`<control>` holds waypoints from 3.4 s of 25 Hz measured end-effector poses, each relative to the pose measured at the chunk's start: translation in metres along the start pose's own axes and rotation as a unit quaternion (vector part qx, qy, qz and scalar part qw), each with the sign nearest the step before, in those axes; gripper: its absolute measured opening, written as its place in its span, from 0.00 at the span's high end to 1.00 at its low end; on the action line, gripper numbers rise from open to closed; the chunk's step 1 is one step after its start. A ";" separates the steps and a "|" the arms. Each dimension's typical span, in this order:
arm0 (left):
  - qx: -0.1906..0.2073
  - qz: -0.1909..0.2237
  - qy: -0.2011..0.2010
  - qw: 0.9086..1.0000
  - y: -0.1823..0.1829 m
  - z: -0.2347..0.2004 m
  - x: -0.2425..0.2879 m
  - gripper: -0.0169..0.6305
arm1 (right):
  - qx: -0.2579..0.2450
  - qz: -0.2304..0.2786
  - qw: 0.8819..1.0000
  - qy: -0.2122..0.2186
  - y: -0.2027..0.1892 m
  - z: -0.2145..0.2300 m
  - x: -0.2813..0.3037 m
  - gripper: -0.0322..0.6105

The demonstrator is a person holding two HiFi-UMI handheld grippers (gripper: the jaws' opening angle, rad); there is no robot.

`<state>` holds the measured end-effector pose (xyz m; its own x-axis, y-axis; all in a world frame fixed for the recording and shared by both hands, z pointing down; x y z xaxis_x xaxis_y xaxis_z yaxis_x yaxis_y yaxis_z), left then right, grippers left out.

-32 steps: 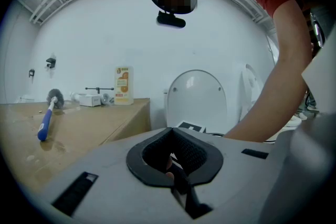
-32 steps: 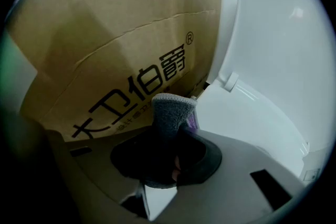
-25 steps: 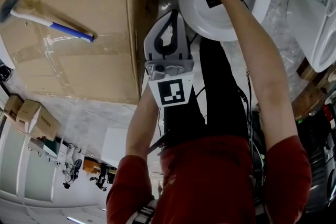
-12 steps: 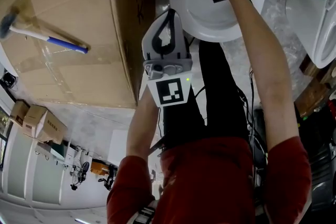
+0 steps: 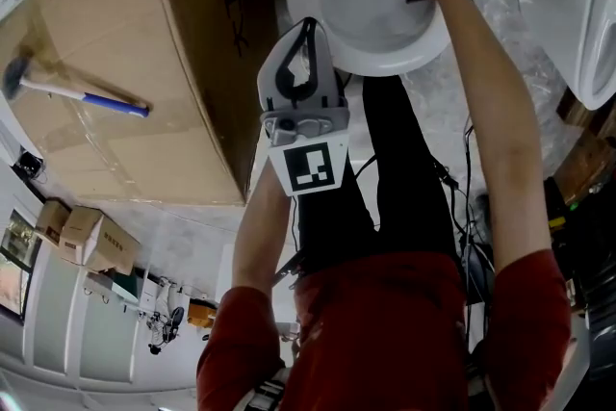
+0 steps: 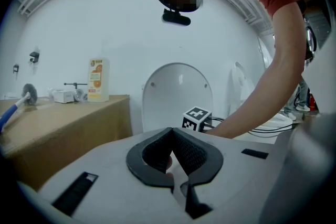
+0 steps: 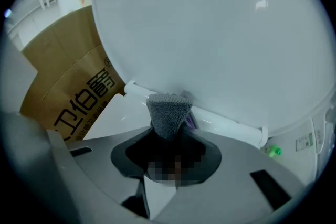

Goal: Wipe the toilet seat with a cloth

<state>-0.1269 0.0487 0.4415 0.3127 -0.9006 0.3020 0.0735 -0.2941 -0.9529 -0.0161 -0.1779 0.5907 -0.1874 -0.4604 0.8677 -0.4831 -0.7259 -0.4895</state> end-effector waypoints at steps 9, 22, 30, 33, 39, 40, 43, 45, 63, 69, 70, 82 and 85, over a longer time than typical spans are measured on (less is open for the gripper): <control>0.011 0.002 -0.028 1.000 0.009 0.029 0.019 0.95 | 0.097 -0.024 0.995 -0.022 -0.044 0.077 -0.013 0.82; 0.009 0.012 -0.039 0.999 0.022 0.061 0.032 0.95 | 0.153 -0.047 0.986 -0.047 -0.081 0.135 -0.030 0.82; -0.013 0.020 -0.028 0.999 0.042 0.064 0.031 0.95 | 0.167 -0.011 0.985 -0.048 -0.084 0.128 -0.058 0.82; -0.019 0.029 -0.027 0.999 0.061 0.060 0.030 0.95 | 0.178 0.022 0.983 -0.044 -0.079 0.118 -0.091 0.82; -0.032 0.063 -0.018 0.997 0.134 0.059 0.025 0.95 | 0.189 0.092 0.977 -0.020 -0.064 0.091 -0.190 0.82; -0.032 0.068 -0.018 0.997 0.149 0.059 0.022 0.95 | 0.192 0.105 0.976 -0.021 -0.060 0.088 -0.211 0.82; -0.034 0.082 -0.019 0.996 0.193 0.061 0.010 0.95 | 0.194 0.151 0.969 -0.027 -0.042 0.084 -0.275 0.82; -0.039 0.085 -0.020 0.995 0.221 0.063 -0.001 0.95 | 0.185 0.183 0.965 -0.035 -0.028 0.082 -0.318 0.82; 0.019 0.161 -0.007 0.987 0.411 0.069 -0.115 0.95 | 0.090 0.453 0.881 -0.100 0.055 0.064 -0.617 0.82; 0.038 0.212 0.005 0.976 0.432 0.060 -0.146 0.95 | 0.063 0.519 0.844 -0.117 0.060 0.047 -0.660 0.82; 0.045 0.218 0.008 0.975 0.434 0.059 -0.149 0.95 | 0.056 0.524 0.841 -0.122 0.060 0.045 -0.663 0.82; 0.048 0.222 0.021 0.974 0.431 0.051 -0.152 0.95 | 0.041 0.533 0.835 -0.130 0.069 0.038 -0.656 0.82; 0.049 0.221 0.021 0.974 0.432 0.052 -0.150 0.95 | 0.042 0.533 0.835 -0.129 0.069 0.039 -0.654 0.82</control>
<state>-0.0927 0.0737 -0.0166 0.2965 -0.9447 -0.1400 0.0315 0.1562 -0.9872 0.1065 0.0529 -0.0142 -0.2768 -0.9550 -0.1063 -0.0969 0.1378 -0.9857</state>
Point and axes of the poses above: the fingertips, and each gripper's own axes: x forward along the fingers, z to its right, y out of its top, the point moved 6 cm from there along -x, backward along the fingers, and after that the axes turned 9 degrees about -y, right-handed, at the moved point
